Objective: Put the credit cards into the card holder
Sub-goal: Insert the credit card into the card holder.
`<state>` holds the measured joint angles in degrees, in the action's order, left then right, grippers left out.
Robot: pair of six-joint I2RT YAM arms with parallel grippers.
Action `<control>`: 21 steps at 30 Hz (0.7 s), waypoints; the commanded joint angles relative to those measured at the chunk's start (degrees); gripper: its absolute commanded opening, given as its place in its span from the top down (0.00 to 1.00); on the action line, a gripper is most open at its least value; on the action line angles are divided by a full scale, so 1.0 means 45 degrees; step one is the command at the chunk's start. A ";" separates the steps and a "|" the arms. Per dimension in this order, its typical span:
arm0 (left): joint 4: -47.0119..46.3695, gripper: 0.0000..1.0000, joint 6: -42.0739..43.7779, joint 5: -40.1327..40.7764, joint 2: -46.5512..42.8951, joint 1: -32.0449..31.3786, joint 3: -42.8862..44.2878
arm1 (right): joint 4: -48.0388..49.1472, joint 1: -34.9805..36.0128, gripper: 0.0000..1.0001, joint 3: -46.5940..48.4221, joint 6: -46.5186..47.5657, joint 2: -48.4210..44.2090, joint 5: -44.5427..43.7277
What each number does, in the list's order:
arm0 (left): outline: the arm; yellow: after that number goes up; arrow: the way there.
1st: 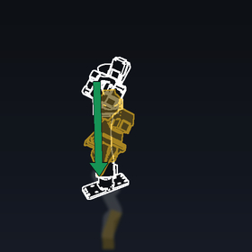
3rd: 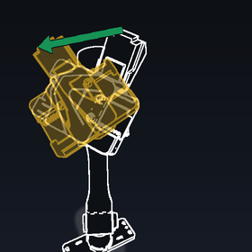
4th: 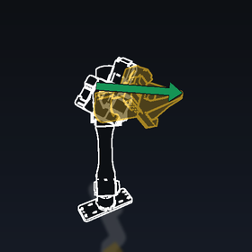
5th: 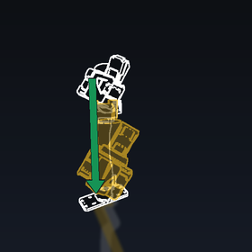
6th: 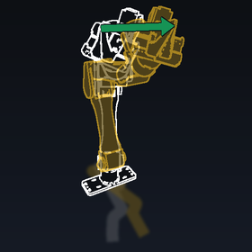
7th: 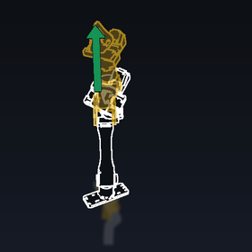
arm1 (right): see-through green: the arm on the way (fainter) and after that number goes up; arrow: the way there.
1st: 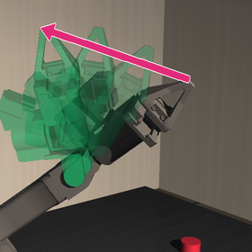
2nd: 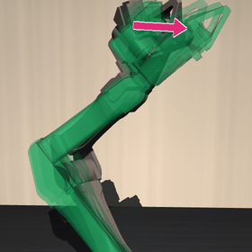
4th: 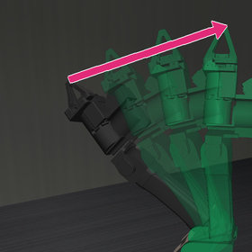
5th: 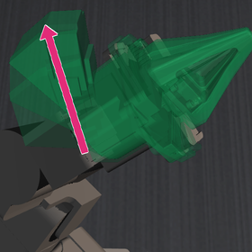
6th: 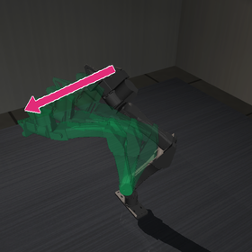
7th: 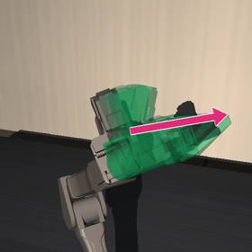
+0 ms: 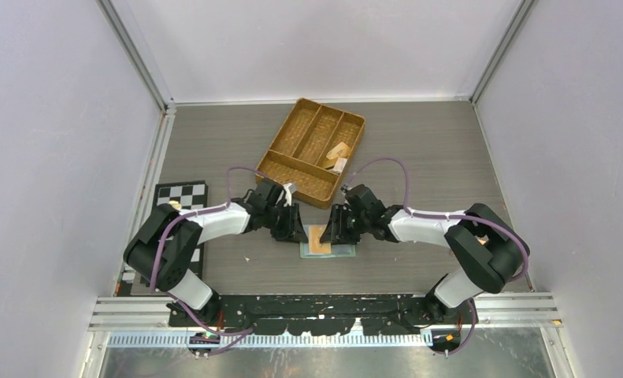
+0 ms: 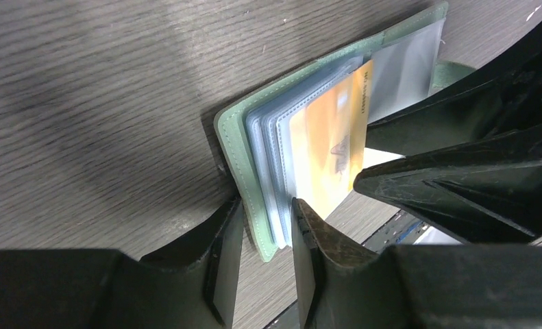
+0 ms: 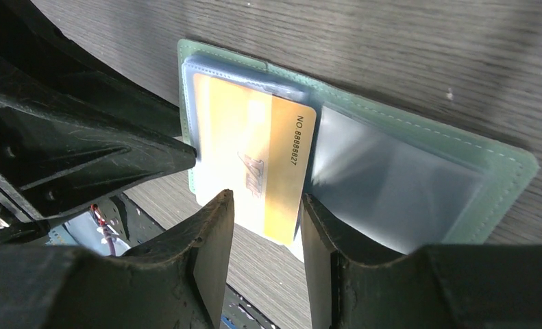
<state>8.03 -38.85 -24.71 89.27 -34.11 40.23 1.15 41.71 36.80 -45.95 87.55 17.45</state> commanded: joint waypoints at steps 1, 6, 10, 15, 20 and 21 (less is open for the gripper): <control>-0.0794 0.66 -0.0309 -0.0370 -0.0003 -0.0024 -0.0385 | 0.0176 0.0235 0.55 0.0676 -0.0192 0.0334 -0.0164; -0.1315 0.67 -0.0610 -0.0663 0.0061 -0.0030 -0.0578 | 0.0306 0.0398 0.55 0.0878 -0.0198 0.0445 -0.0094; -0.1600 0.68 -0.0735 -0.0792 0.0034 -0.0037 -0.0681 | 0.0488 0.0472 0.55 0.0985 -0.0255 0.0518 0.0019; -0.1957 0.68 -0.0891 -0.0977 0.0023 -0.0030 -0.0817 | 0.0750 0.0565 0.56 0.1081 -0.0377 0.0568 0.0196; -0.2199 0.69 -0.0936 -0.1054 -0.0037 -0.0033 -0.0873 | 0.1060 0.0603 0.56 0.1086 -0.0566 0.0602 0.0359; -0.2254 0.68 -0.0964 -0.1084 -0.0049 -0.0025 -0.0906 | 0.1130 0.0600 0.56 0.1084 -0.0605 0.0608 0.0387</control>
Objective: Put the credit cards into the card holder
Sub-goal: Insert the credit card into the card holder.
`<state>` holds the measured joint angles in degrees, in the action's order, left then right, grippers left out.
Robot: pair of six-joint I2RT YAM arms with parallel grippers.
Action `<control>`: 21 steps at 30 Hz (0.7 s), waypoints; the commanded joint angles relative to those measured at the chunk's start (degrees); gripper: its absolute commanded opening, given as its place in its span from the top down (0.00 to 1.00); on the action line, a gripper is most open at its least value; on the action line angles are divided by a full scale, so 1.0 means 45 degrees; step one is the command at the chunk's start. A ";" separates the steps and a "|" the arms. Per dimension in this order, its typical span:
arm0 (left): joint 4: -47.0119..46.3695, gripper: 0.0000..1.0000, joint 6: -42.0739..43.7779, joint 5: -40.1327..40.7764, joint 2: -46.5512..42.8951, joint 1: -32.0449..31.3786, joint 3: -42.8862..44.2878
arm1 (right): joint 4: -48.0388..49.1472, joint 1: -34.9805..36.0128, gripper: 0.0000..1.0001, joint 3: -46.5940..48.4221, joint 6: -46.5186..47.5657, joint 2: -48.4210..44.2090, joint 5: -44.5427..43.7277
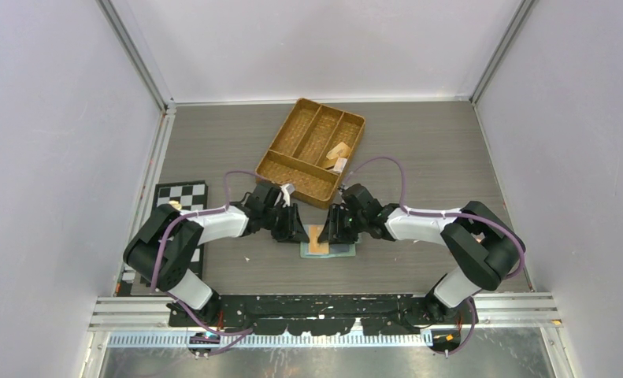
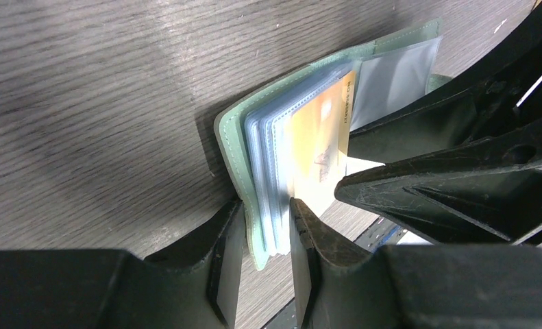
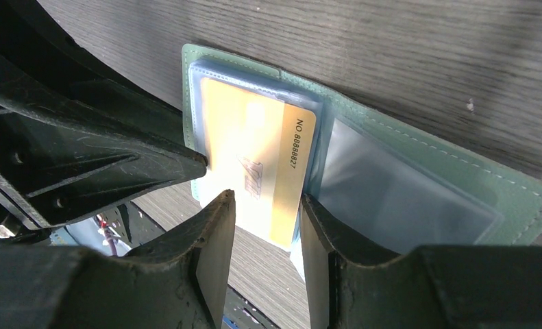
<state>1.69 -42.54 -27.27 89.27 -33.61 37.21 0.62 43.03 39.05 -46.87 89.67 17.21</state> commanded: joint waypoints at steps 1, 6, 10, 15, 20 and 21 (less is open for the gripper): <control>-0.0899 0.68 -0.0151 -0.0534 -0.0075 -0.0146 -0.0255 | 0.1329 0.0308 0.56 0.0552 -0.0450 0.0109 0.0451; -0.1205 0.68 -0.0284 -0.0674 -0.0085 -0.0158 -0.0338 | 0.1738 0.0316 0.56 0.0632 -0.0721 0.0167 0.0528; -0.1531 0.68 -0.0454 -0.0815 -0.0036 -0.0181 -0.0450 | 0.1928 0.0324 0.56 0.0729 -0.0882 0.0278 0.0550; -0.1395 0.68 -0.0436 -0.0641 -0.0108 -0.0188 -0.0509 | 0.1376 0.0345 0.55 0.0925 -0.0871 0.0137 0.0214; -0.0424 0.68 -0.0126 0.0257 -0.0394 -0.0181 -0.0387 | -0.2099 0.0347 0.50 0.1649 -0.0095 -0.0874 -0.1815; -0.0417 0.67 -0.0093 0.0307 -0.0438 -0.0175 -0.0378 | -0.2681 0.0344 0.49 0.1781 0.0132 -0.1175 -0.2126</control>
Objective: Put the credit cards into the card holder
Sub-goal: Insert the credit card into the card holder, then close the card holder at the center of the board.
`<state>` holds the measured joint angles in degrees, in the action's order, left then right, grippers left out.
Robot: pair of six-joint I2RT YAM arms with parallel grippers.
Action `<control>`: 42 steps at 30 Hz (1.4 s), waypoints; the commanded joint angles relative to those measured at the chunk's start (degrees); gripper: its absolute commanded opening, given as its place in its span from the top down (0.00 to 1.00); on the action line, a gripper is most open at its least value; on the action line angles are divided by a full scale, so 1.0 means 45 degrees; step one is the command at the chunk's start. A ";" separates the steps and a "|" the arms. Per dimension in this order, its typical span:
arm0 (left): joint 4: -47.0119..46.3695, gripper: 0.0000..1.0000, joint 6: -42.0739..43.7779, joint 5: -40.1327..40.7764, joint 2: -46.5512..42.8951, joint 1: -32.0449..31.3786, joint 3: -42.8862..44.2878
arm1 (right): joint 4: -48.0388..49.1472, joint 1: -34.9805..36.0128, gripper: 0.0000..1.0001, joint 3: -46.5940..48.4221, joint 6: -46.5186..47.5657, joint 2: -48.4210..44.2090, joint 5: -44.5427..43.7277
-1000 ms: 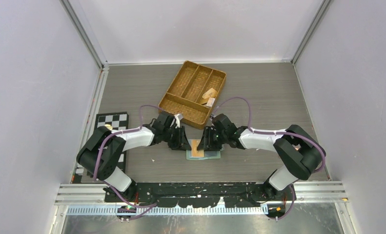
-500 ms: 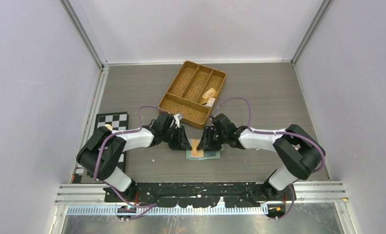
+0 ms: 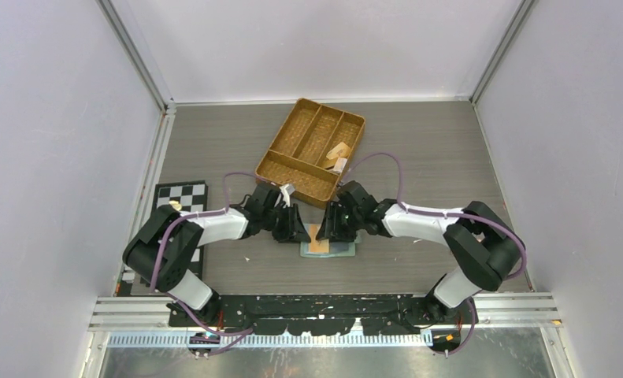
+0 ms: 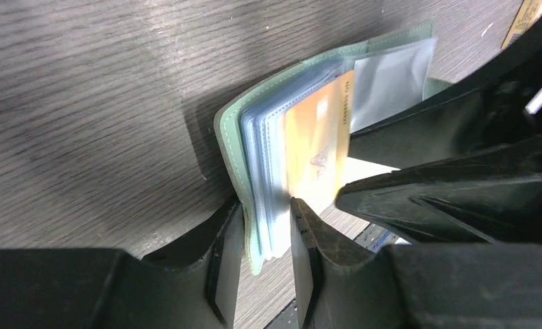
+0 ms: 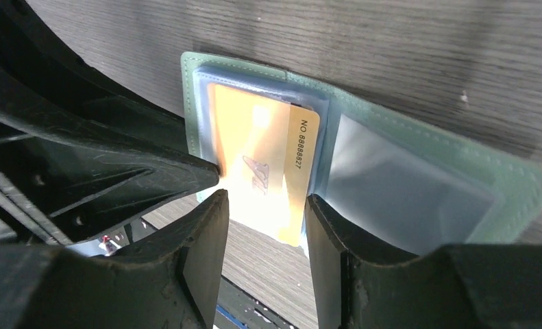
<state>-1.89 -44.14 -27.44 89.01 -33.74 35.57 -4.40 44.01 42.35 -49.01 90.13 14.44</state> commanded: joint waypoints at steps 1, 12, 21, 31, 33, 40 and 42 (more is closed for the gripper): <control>0.0388 0.65 0.0290 0.0369 -0.0417 -0.0156 -0.0002 | -0.2081 0.0140 0.48 0.1152 0.0842 -0.1613 -0.1738; 0.0920 0.52 0.0492 0.0385 -0.0946 -0.0149 0.0051 | -0.7418 0.0109 0.36 0.2363 0.2323 -0.3672 -0.4775; 0.1187 0.48 0.0575 0.0525 -0.1184 -0.0141 0.0046 | -0.7446 0.0097 0.35 0.1940 0.2113 -0.2473 -0.5278; 0.1387 0.49 0.0838 0.0760 -0.1157 -0.0136 0.0006 | -0.7211 0.0085 0.62 0.2121 0.2309 -0.1406 -0.6014; 0.1202 0.53 0.0863 0.0691 -0.0942 -0.0127 0.0048 | -0.7495 0.0103 0.74 0.2375 0.2435 -0.1412 -0.6289; 0.0495 0.61 0.0649 0.0241 -0.0373 -0.0238 0.0282 | -0.8668 0.0088 0.97 0.3444 0.2846 -0.2579 -0.6275; 0.0057 0.61 0.0485 0.0094 -0.0033 -0.0398 0.0429 | -0.8783 0.0093 0.99 0.3678 0.2910 -0.3020 -0.6041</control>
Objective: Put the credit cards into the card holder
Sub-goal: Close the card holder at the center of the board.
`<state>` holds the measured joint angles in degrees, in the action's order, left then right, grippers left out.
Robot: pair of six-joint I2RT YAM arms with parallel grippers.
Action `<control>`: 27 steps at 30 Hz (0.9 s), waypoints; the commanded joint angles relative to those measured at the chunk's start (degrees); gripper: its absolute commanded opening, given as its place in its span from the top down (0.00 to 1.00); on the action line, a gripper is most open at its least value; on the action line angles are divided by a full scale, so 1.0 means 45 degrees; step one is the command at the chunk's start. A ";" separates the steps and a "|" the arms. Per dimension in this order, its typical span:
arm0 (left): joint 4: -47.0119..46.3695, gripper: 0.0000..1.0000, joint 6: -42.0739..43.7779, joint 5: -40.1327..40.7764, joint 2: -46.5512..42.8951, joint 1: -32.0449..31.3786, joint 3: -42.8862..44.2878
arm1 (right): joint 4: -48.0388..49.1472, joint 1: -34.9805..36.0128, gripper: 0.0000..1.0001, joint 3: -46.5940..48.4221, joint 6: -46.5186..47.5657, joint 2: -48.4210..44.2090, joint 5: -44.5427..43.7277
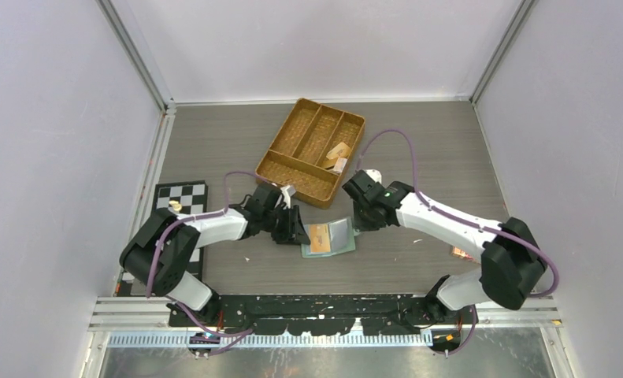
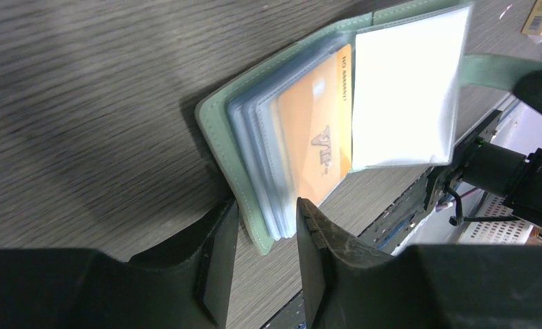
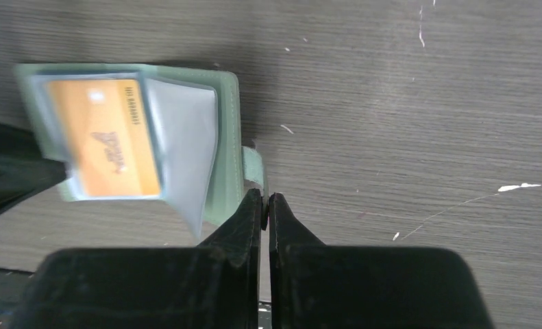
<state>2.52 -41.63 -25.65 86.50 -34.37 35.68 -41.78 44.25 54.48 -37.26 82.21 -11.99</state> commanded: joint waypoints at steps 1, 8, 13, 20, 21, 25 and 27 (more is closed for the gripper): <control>-0.1112 0.62 -0.0194 -0.0353 0.0785 -0.0383 0.0500 | -0.0466 0.0041 0.99 0.1070 0.0362 -0.1437 0.0057; -0.3002 0.64 -0.0822 -0.0525 0.1785 -0.1268 0.1085 | 0.0922 0.0041 1.00 0.1070 0.0226 -0.1712 0.2722; -0.3379 0.59 -0.0776 0.0083 0.1441 -0.1268 0.0863 | 0.2685 0.0044 1.00 0.0232 -0.0622 -0.1045 0.4570; -0.2157 0.53 -0.0347 0.1517 -0.0488 -0.1172 -0.0313 | 0.5312 0.0043 1.00 -0.0836 -0.1894 -0.0150 0.5566; -0.1981 0.53 -0.0340 0.1759 -0.0808 -0.1166 -0.0539 | 0.5656 0.0049 1.00 -0.0951 -0.2063 -0.0002 0.5673; -0.1042 0.53 -0.0287 0.2263 -0.1775 -0.0989 -0.1046 | 0.6910 0.0063 0.99 -0.1317 -0.2596 0.0490 0.5893; -0.0672 0.53 -0.0281 0.2523 -0.2135 -0.0936 -0.1185 | 0.7261 0.0056 1.00 -0.1440 -0.2653 0.0852 0.5749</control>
<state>-4.84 -44.31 -18.52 80.31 -39.29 31.46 -16.75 44.27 48.93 -46.41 84.09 12.78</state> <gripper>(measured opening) 0.471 0.067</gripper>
